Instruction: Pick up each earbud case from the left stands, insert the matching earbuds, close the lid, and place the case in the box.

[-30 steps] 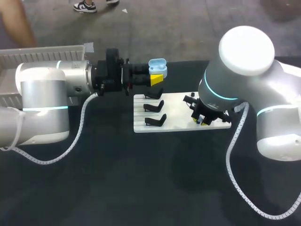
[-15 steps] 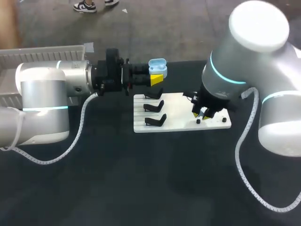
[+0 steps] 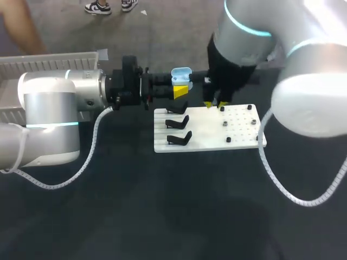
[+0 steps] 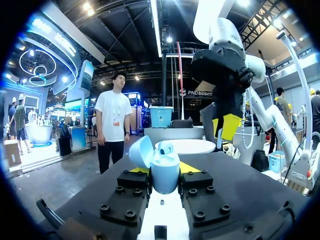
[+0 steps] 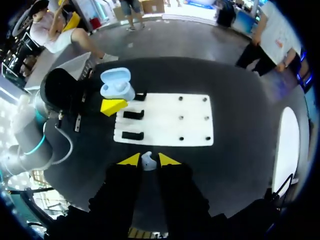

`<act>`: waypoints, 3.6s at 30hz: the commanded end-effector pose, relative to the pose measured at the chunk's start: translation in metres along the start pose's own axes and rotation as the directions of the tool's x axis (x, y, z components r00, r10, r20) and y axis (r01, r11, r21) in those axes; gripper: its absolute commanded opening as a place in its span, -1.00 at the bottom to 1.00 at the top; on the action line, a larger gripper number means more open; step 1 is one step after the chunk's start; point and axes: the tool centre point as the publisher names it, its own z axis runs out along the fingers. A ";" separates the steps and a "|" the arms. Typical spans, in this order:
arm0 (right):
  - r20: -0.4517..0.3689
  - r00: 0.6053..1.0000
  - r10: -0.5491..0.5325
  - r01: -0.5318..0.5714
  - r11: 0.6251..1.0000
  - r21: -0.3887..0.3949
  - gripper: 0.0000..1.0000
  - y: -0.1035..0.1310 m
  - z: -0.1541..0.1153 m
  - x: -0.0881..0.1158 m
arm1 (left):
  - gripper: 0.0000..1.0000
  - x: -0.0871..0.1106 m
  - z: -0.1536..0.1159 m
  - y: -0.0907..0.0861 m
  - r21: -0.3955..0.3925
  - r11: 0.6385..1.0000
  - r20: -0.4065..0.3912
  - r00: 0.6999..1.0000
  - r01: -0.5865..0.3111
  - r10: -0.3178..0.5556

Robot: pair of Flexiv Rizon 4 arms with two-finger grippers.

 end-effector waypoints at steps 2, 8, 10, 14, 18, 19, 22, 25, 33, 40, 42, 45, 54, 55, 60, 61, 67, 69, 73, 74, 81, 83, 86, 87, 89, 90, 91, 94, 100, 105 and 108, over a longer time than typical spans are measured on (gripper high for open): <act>-0.069 0.994 -0.082 0.084 0.996 0.028 -1.00 0.021 -0.009 -0.018 | -1.00 0.001 0.000 0.001 0.000 1.000 0.002 1.000 -0.002 0.002; -0.050 0.983 -0.176 0.178 0.983 0.035 -1.00 0.040 -0.011 -0.033 | -1.00 0.001 0.000 0.001 0.000 1.000 0.002 1.000 -0.002 0.002; -0.047 0.980 -0.193 0.195 0.980 0.032 -1.00 0.045 -0.010 -0.038 | -1.00 0.001 0.000 0.001 0.000 1.000 0.002 1.000 -0.002 0.002; -0.039 0.972 -0.234 0.235 0.971 0.043 -1.00 0.052 -0.008 -0.046 | -1.00 0.001 0.000 0.001 0.000 1.000 0.002 1.000 -0.002 0.002; 0.022 0.970 -0.241 0.240 0.969 0.057 -1.00 0.058 -0.008 -0.059 | -1.00 0.001 0.000 0.001 0.000 1.000 0.002 1.000 -0.002 0.002; 0.022 0.970 -0.241 0.240 0.969 0.057 -1.00 0.058 -0.008 -0.059 | -1.00 0.001 0.000 0.001 0.000 1.000 0.002 1.000 -0.002 0.002; 0.022 0.970 -0.241 0.240 0.969 0.057 -1.00 0.058 -0.008 -0.059 | -1.00 0.001 0.000 0.001 0.000 1.000 0.002 1.000 -0.002 0.002; 0.022 0.970 -0.241 0.240 0.969 0.057 -1.00 0.058 -0.008 -0.059 | -1.00 0.001 0.000 0.001 0.000 1.000 0.002 1.000 -0.002 0.002; 0.022 0.970 -0.241 0.240 0.969 0.057 -1.00 0.058 -0.008 -0.059 | -1.00 0.001 0.000 0.001 0.000 1.000 0.002 1.000 -0.002 0.002; 0.022 0.970 -0.241 0.240 0.969 0.057 -1.00 0.058 -0.008 -0.059 | -1.00 0.001 0.000 0.001 0.000 1.000 0.002 1.000 -0.002 0.002; 0.022 0.970 -0.241 0.240 0.969 0.057 -1.00 0.058 -0.008 -0.059 | -1.00 0.001 0.000 0.001 0.000 1.000 0.002 1.000 -0.002 0.002; 0.022 0.970 -0.241 0.240 0.969 0.057 -1.00 0.058 -0.008 -0.059 | -1.00 0.001 0.000 0.001 0.000 1.000 0.002 1.000 -0.002 0.002; 0.019 0.964 -0.266 0.264 0.962 0.070 -1.00 0.059 -0.001 -0.066 | -1.00 0.001 0.000 0.001 0.000 1.000 0.002 1.000 -0.002 0.002; 0.024 0.962 -0.270 0.268 0.961 0.074 -1.00 0.060 0.000 -0.067 | -1.00 0.001 0.000 0.001 0.000 1.000 0.002 1.000 -0.002 0.002; 0.030 0.957 -0.289 0.285 0.955 0.086 -1.00 0.059 0.003 -0.071 | -1.00 0.001 0.000 0.001 0.000 1.000 0.002 1.000 -0.002 0.002; 0.030 0.957 -0.290 0.286 0.954 0.086 -1.00 0.059 0.004 -0.072 | -1.00 0.001 0.000 0.001 0.000 1.000 0.002 1.000 -0.002 0.002; 0.036 0.952 -0.305 0.301 0.949 0.094 -1.00 0.060 0.009 -0.078 | -1.00 0.001 0.000 0.001 0.000 1.000 0.002 1.000 -0.002 0.002; 0.038 0.948 -0.315 0.311 0.946 0.098 -1.00 0.061 0.011 -0.080 | -1.00 0.001 0.000 0.001 0.000 1.000 0.002 1.000 -0.002 0.002; 0.033 0.941 -0.337 0.333 0.938 0.098 -1.00 0.063 0.014 -0.082 | -1.00 0.001 0.000 0.001 0.000 1.000 0.002 1.000 -0.002 0.002; 0.031 0.939 -0.342 0.337 0.936 0.098 -1.00 0.063 0.015 -0.082 | -1.00 0.001 0.000 0.001 0.000 1.000 0.002 1.000 -0.002 0.002; 0.029 0.923 -0.384 0.381 0.921 0.085 -1.00 0.064 0.017 -0.085 | -1.00 0.001 0.000 0.001 0.000 1.000 0.002 1.000 -0.002 0.002; 0.024 0.918 -0.397 0.393 0.915 0.092 -1.00 0.064 0.017 -0.085 | -1.00 0.001 0.000 0.001 0.000 1.000 0.002 1.000 -0.002 0.002; 0.012 0.911 -0.413 0.410 0.907 0.094 -1.00 0.064 0.017 -0.086 | -1.00 0.001 0.000 0.001 0.000 1.000 0.002 1.000 -0.002 0.002; 0.008 0.909 -0.416 0.413 0.906 0.094 -1.00 0.064 0.017 -0.086 | -1.00 0.001 0.000 0.001 0.000 1.000 0.002 1.000 -0.002 0.002; 0.002 0.907 -0.421 0.419 0.903 0.093 -1.00 0.063 0.018 -0.086 | -1.00 0.001 0.000 0.001 0.000 1.000 0.002 1.000 -0.002 0.002; 0.001 0.907 -0.421 0.420 0.903 0.094 -1.00 0.063 0.018 -0.087 | -1.00 0.001 0.000 0.001 0.000 1.000 0.002 1.000 -0.002 0.002; 0.000 0.907 -0.422 0.420 0.903 0.094 -1.00 0.063 0.019 -0.087 | -1.00 0.001 0.000 0.001 0.000 1.000 0.002 1.000 -0.002 0.002; -0.003 0.907 -0.421 0.420 0.903 0.096 -1.00 0.062 0.021 -0.087 | -1.00 0.001 0.000 0.001 0.000 1.000 0.002 1.000 -0.002 0.002; -0.009 0.908 -0.419 0.418 0.903 0.100 -1.00 0.060 0.024 -0.088 | -1.00 0.001 0.000 0.001 0.000 1.000 0.002 1.000 -0.002 0.002; -0.016 0.906 -0.424 0.423 0.900 0.101 -1.00 0.059 0.024 -0.088 | -1.00 0.001 0.000 0.001 0.000 1.000 0.002 1.000 -0.002 0.002; -0.019 0.905 -0.426 0.426 0.899 0.102 -1.00 0.059 0.025 -0.087 | -1.00 0.001 0.000 0.001 0.000 1.000 0.002 1.000 -0.002 0.002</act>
